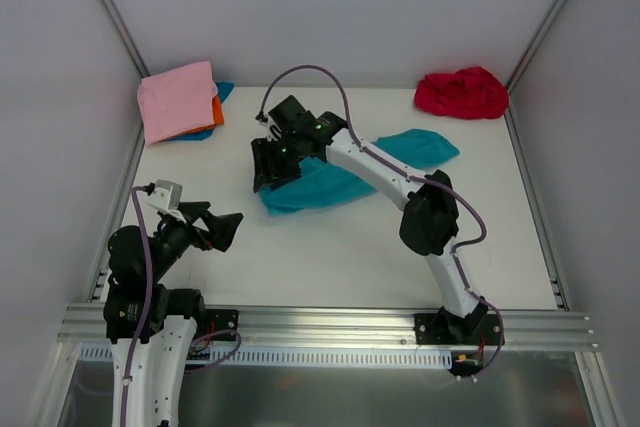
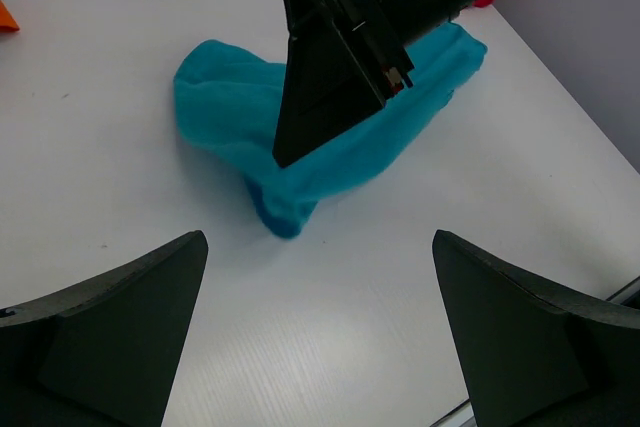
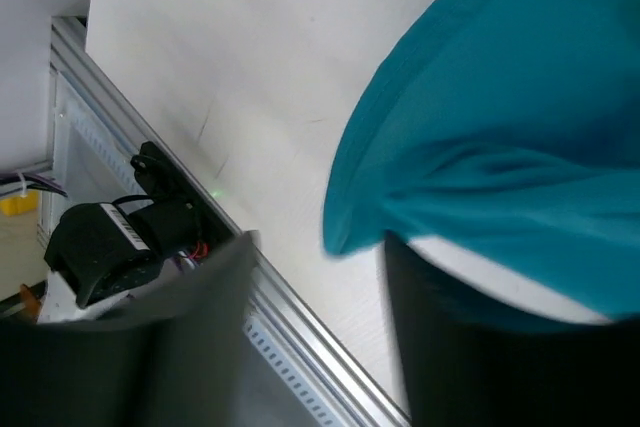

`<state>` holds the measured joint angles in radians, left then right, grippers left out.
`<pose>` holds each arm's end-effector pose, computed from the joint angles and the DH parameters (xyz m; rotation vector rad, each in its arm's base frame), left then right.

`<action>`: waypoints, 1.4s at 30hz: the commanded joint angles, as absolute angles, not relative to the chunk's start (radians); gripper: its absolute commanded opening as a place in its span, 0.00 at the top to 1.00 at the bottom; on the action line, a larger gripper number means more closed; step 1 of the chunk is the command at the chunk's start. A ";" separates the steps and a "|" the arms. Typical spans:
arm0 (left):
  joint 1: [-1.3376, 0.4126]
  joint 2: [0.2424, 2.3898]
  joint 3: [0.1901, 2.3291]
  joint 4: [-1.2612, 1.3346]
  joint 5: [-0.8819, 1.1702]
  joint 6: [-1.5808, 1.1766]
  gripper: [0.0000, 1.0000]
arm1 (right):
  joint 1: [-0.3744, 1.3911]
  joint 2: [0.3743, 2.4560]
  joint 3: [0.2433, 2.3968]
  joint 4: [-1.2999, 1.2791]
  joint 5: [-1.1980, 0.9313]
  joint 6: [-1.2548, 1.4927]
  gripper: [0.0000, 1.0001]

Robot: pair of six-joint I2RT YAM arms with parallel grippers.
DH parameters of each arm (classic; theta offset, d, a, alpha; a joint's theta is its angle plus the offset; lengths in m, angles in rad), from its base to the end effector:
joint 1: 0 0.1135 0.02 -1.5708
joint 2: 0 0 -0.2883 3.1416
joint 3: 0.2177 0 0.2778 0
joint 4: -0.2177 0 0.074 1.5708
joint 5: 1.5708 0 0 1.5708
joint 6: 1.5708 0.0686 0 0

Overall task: Fold and stack the t-shirts
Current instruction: Move the tshirt to the center of the board

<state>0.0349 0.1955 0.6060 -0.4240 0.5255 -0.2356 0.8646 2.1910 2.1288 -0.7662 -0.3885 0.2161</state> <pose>0.0964 -0.0311 0.3310 0.1996 1.5993 -0.5709 0.3404 0.4391 0.2898 -0.9931 2.3445 0.9366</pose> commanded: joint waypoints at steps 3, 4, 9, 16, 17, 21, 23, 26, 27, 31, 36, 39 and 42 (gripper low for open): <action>0.048 0.189 0.601 -0.403 0.526 -0.238 0.01 | 0.896 2.099 2.102 -0.785 -0.226 0.157 0.22; 0.048 0.196 0.603 -0.405 0.523 -0.239 0.01 | 0.881 2.080 2.092 -0.810 -0.200 0.143 0.17; 0.048 0.256 0.667 -0.469 0.474 -0.342 0.01 | 0.833 1.895 1.984 -0.857 0.006 0.084 0.14; 0.035 0.492 0.644 -0.560 0.406 -0.411 0.01 | 0.779 1.515 1.662 -0.787 0.296 0.067 0.10; 0.019 0.526 0.669 -0.569 0.410 -0.378 0.01 | 0.776 1.462 1.608 -0.767 0.328 0.078 0.09; -0.239 0.725 0.780 -0.623 0.165 -0.287 0.02 | 0.755 1.243 1.382 -0.692 0.348 0.112 0.04; -0.340 0.794 0.866 -0.661 0.083 -0.230 0.06 | 0.747 1.158 1.306 -0.690 0.350 0.123 0.04; -0.431 0.871 0.939 -0.644 0.009 -0.143 0.07 | 0.735 1.082 1.237 -0.698 0.351 0.123 0.03; -0.442 0.914 0.960 -0.646 0.005 -0.118 0.07 | 0.733 1.068 1.224 -0.707 0.354 0.121 0.03; -0.535 1.095 1.099 -0.690 -0.170 0.125 0.06 | 0.730 0.999 1.164 -0.716 0.345 0.123 0.03; -0.621 1.290 1.138 -0.660 -0.262 0.229 0.08 | 0.729 0.939 1.071 -0.715 0.337 0.140 0.03; -0.682 1.392 1.152 -0.652 -0.285 0.216 0.11 | 0.729 0.904 1.023 -0.713 0.344 0.141 0.03; -0.735 1.509 1.184 -0.696 -0.314 0.190 0.18 | 0.729 0.884 1.000 -0.730 0.356 0.135 0.03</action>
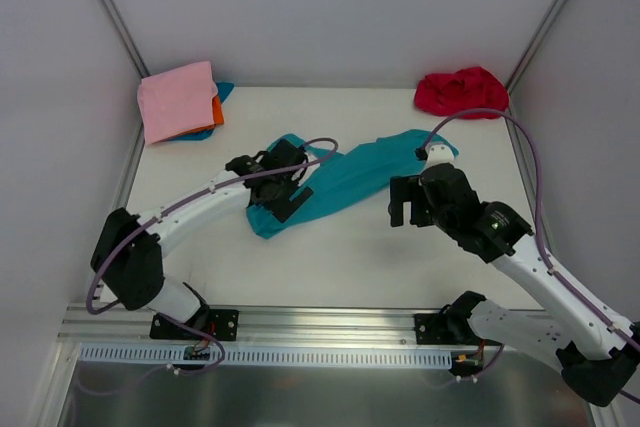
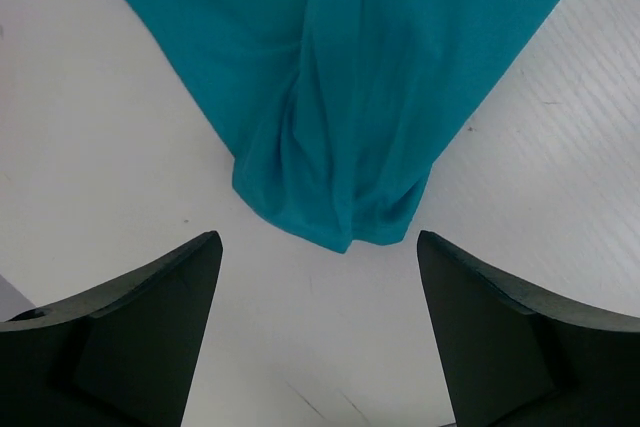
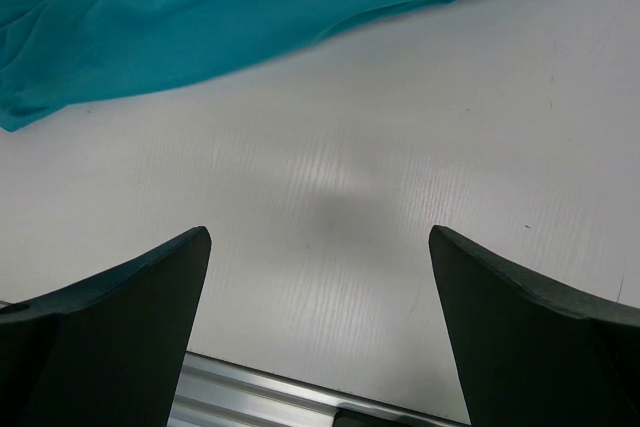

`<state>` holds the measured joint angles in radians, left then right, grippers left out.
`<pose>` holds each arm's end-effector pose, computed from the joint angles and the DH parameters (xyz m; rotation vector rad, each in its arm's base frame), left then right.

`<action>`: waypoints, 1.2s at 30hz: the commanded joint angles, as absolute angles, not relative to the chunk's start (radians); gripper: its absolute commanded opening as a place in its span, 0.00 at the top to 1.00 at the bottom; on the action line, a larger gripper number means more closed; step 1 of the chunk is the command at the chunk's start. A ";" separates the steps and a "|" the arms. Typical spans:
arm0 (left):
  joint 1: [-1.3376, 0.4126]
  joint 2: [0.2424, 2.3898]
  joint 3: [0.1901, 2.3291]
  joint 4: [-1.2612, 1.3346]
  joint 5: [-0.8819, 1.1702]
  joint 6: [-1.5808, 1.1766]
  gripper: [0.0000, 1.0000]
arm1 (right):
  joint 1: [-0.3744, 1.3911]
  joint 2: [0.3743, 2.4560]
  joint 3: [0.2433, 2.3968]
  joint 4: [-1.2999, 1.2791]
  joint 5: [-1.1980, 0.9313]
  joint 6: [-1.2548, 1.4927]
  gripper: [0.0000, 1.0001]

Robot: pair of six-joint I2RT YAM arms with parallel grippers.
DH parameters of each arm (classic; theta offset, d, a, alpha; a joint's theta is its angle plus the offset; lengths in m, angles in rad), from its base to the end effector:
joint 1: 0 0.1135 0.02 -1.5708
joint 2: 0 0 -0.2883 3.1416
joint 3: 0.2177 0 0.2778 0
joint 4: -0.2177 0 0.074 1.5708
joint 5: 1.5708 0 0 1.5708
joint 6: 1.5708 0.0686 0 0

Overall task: Fold and stack the t-shirts
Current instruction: Move the tshirt to the center of the board

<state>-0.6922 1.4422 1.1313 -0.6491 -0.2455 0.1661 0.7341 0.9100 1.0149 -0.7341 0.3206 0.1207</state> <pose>0.2726 -0.2043 0.2584 0.9479 2.3042 0.0925 0.1771 0.1307 0.3473 -0.4825 2.1122 0.1378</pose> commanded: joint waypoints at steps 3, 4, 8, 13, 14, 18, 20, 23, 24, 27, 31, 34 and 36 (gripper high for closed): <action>-0.771 1.558 1.190 -0.697 -0.321 0.160 0.20 | 0.727 0.870 0.985 -0.738 0.376 0.121 0.02; -0.775 1.560 1.184 -0.686 -0.313 0.134 0.20 | 0.727 0.868 0.982 -0.739 0.377 0.121 0.02; -0.788 1.612 1.172 -0.673 -0.322 0.101 0.21 | 0.726 0.862 0.971 -0.739 0.379 0.120 0.02; -0.802 1.655 1.146 -0.666 -0.345 0.068 0.21 | 0.724 0.859 0.962 -0.736 0.383 0.117 0.01; -0.802 1.666 1.141 -0.657 -0.347 0.063 0.21 | 0.726 0.859 0.959 -0.735 0.383 0.117 0.01; -0.802 1.724 1.152 -0.678 -0.379 0.035 0.28 | 0.721 0.854 0.950 -0.738 0.391 0.109 0.01; -0.802 1.744 1.157 -0.680 -0.382 0.020 0.29 | 0.718 0.851 0.943 -0.739 0.396 0.106 0.00; -0.802 1.752 1.158 -0.669 -0.377 0.003 0.29 | 0.712 0.845 0.939 -0.741 0.399 0.101 0.00; -0.802 1.755 1.154 -0.664 -0.377 0.005 0.30 | 0.712 0.845 0.936 -0.742 0.399 0.100 0.00; -0.802 1.778 1.144 -0.655 -0.394 -0.029 0.30 | 0.709 0.844 0.933 -0.744 0.403 0.094 0.00; -0.801 1.793 1.132 -0.631 -0.382 -0.043 0.31 | 0.700 0.844 0.930 -0.745 0.403 0.091 0.01; -0.798 1.789 1.126 -0.624 -0.365 -0.057 0.31 | 0.696 0.845 0.928 -0.749 0.403 0.091 0.01; -0.795 1.770 1.118 -0.612 -0.350 -0.071 0.31 | 0.696 0.850 0.933 -0.753 0.405 0.086 0.01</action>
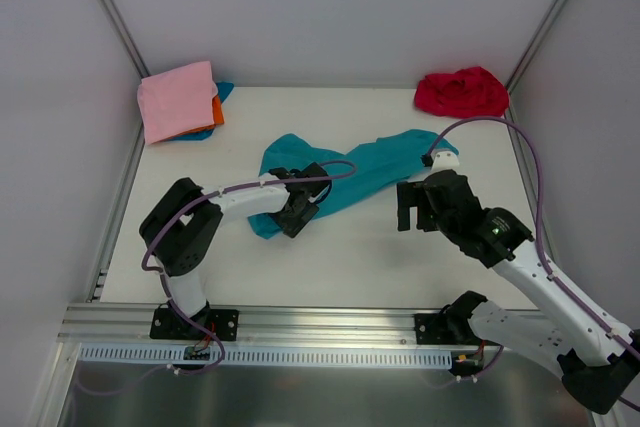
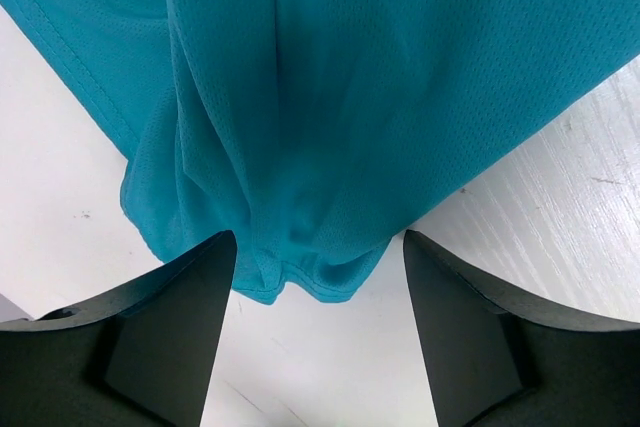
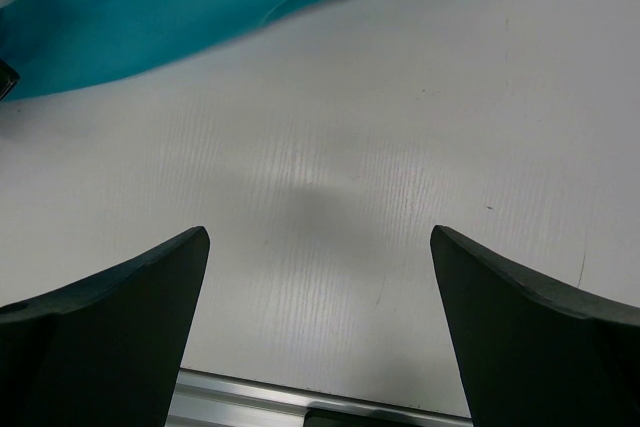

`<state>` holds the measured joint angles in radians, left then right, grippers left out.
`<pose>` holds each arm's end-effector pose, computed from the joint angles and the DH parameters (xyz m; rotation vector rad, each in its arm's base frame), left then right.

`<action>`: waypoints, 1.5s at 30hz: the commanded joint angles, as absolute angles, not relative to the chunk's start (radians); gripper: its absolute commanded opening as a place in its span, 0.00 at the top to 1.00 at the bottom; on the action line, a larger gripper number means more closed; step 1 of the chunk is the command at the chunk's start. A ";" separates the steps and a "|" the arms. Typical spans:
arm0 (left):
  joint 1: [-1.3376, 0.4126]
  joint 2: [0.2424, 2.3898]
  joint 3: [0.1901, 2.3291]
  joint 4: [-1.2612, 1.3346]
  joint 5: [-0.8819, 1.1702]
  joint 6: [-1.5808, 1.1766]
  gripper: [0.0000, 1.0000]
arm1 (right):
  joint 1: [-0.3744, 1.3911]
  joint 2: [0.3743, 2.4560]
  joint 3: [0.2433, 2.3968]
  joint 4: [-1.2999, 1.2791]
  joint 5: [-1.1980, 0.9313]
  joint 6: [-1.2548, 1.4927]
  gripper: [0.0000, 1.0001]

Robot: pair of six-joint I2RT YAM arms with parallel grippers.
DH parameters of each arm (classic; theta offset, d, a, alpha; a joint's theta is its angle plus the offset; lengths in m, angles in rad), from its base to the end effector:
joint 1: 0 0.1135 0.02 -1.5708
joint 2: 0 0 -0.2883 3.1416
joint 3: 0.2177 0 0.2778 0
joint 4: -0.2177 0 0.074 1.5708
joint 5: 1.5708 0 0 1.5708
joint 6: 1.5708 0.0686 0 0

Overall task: Fold and stack the t-shirts
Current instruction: Move the tshirt to the center of the board, then flatten out the tshirt

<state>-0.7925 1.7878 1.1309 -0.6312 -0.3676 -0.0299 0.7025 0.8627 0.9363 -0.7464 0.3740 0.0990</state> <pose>0.2787 -0.2476 0.1444 0.9461 2.5532 0.3090 0.1737 0.1142 0.3264 -0.4583 2.1413 0.0300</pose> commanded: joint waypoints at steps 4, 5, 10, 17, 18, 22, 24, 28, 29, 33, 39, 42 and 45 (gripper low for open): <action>-0.772 1.726 1.091 -0.583 -0.315 -0.086 0.31 | 0.693 0.857 0.934 -0.753 0.407 0.083 0.00; -0.766 1.718 1.088 -0.572 -0.308 -0.093 0.31 | 0.693 0.861 0.934 -0.753 0.407 0.084 0.01; -0.733 1.678 1.060 -0.551 -0.288 -0.104 0.33 | 0.692 0.874 0.930 -0.752 0.403 0.089 0.01; -0.663 1.612 1.022 -0.526 -0.253 -0.120 0.34 | 0.692 0.881 0.920 -0.750 0.403 0.094 0.00; -0.657 1.603 1.019 -0.520 -0.242 -0.121 0.35 | 0.690 0.882 0.920 -0.750 0.403 0.094 0.01; -0.640 1.601 1.005 -0.511 -0.230 -0.130 0.37 | 0.690 0.891 0.920 -0.749 0.403 0.098 0.01; -0.632 1.595 1.000 -0.508 -0.222 -0.136 0.37 | 0.692 0.894 0.919 -0.749 0.402 0.098 0.00; -0.623 1.586 0.979 -0.483 -0.183 -0.149 0.38 | 0.690 0.894 0.916 -0.749 0.405 0.100 0.00; -0.621 1.591 0.977 -0.479 -0.181 -0.149 0.38 | 0.692 0.897 0.916 -0.750 0.405 0.101 0.00; -0.621 1.582 0.980 -0.483 -0.173 -0.149 0.38 | 0.690 0.897 0.916 -0.753 0.405 0.101 0.01; -0.618 1.540 1.022 -0.528 -0.192 -0.132 0.38 | 0.690 0.911 0.908 -0.739 0.400 0.107 0.01; -0.606 1.540 1.032 -0.538 -0.198 -0.118 0.38 | 0.692 0.923 0.907 -0.735 0.391 0.112 0.01; -0.598 1.543 1.026 -0.538 -0.206 -0.110 0.38 | 0.690 0.930 0.905 -0.730 0.390 0.115 0.01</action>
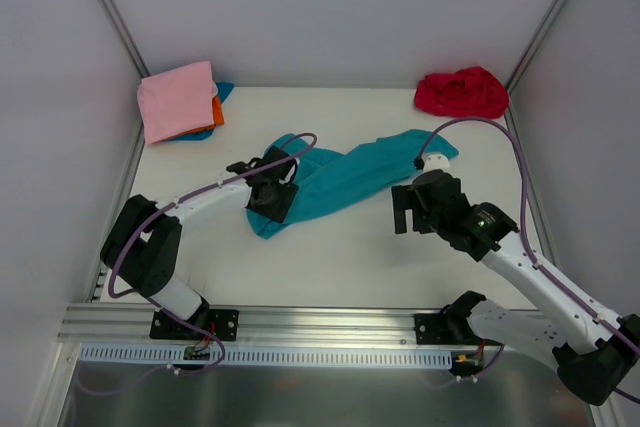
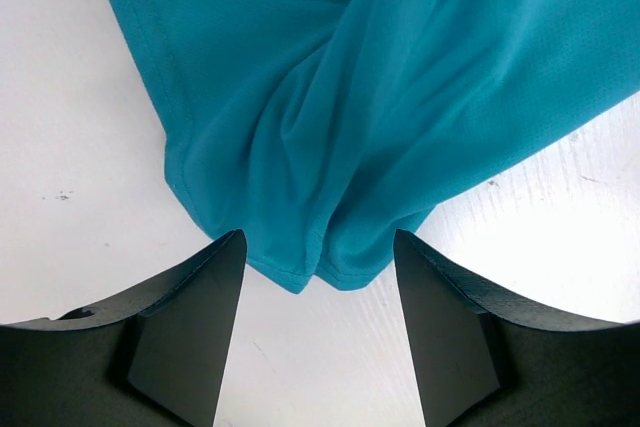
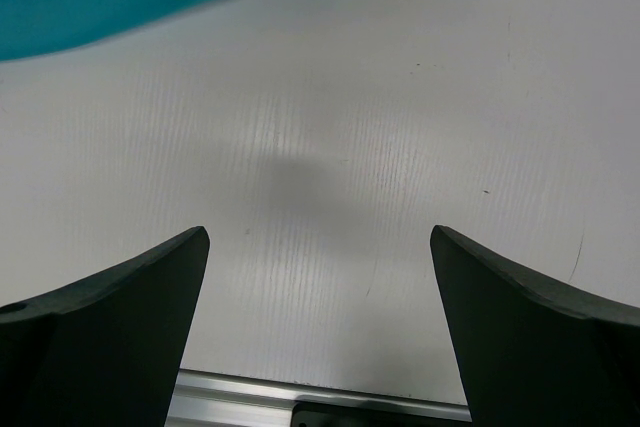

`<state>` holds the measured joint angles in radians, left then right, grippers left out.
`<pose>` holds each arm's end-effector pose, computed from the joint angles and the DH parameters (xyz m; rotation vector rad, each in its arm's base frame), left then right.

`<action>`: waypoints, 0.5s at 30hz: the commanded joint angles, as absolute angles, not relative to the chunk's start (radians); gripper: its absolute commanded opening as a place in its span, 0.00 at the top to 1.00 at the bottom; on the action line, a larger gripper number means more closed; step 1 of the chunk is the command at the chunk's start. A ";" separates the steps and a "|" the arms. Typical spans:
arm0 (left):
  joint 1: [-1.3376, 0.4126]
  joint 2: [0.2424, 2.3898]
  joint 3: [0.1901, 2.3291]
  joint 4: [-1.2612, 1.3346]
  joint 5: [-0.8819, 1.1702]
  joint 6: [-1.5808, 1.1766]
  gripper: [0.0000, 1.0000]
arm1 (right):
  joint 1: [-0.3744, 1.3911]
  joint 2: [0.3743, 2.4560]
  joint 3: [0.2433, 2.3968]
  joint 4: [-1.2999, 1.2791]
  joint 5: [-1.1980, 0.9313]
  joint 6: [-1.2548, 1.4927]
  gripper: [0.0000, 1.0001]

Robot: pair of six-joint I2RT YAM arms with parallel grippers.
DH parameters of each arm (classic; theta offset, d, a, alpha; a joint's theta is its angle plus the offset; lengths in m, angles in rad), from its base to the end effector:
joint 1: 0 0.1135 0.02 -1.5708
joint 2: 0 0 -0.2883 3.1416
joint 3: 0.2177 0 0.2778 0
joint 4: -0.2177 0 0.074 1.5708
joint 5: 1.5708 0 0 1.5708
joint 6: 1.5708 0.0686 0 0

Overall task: Fold and stack the t-shirts
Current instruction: Flatten out the tshirt

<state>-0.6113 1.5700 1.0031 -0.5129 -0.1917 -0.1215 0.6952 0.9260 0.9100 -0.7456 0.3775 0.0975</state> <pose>0.2920 -0.1887 0.1821 0.5733 2.5538 0.0000 0.1841 0.1206 0.3045 -0.4887 2.2141 -0.0246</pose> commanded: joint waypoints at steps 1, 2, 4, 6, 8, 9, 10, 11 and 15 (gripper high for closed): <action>-0.597 1.543 1.025 -0.532 -0.206 -0.109 0.38 | 0.692 0.930 0.905 -0.730 0.390 0.114 0.00; -0.594 1.542 1.023 -0.531 -0.207 -0.107 0.38 | 0.692 0.930 0.905 -0.730 0.390 0.114 0.01; -0.586 1.543 1.020 -0.522 -0.201 -0.110 0.38 | 0.692 0.930 0.902 -0.732 0.390 0.114 0.01; -0.584 1.546 1.016 -0.509 -0.199 -0.113 0.38 | 0.690 0.927 0.899 -0.733 0.390 0.112 0.01; -0.584 1.554 1.012 -0.499 -0.196 -0.117 0.39 | 0.692 0.922 0.896 -0.732 0.390 0.113 0.00; -0.584 1.557 1.008 -0.494 -0.195 -0.121 0.39 | 0.692 0.919 0.894 -0.732 0.388 0.112 0.01; -0.584 1.559 1.005 -0.489 -0.193 -0.123 0.39 | 0.692 0.917 0.891 -0.732 0.387 0.113 0.01; -0.586 1.562 1.000 -0.477 -0.193 -0.126 0.39 | 0.690 0.914 0.891 -0.732 0.385 0.114 0.01; -0.584 1.562 0.971 -0.445 -0.198 -0.138 0.39 | 0.692 0.905 0.884 -0.724 0.376 0.110 0.00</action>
<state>-0.5938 1.5700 0.9901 -0.4747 -0.1913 -0.1207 0.6952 0.9276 0.8879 -0.7444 0.3759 0.0975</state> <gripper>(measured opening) 0.608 0.993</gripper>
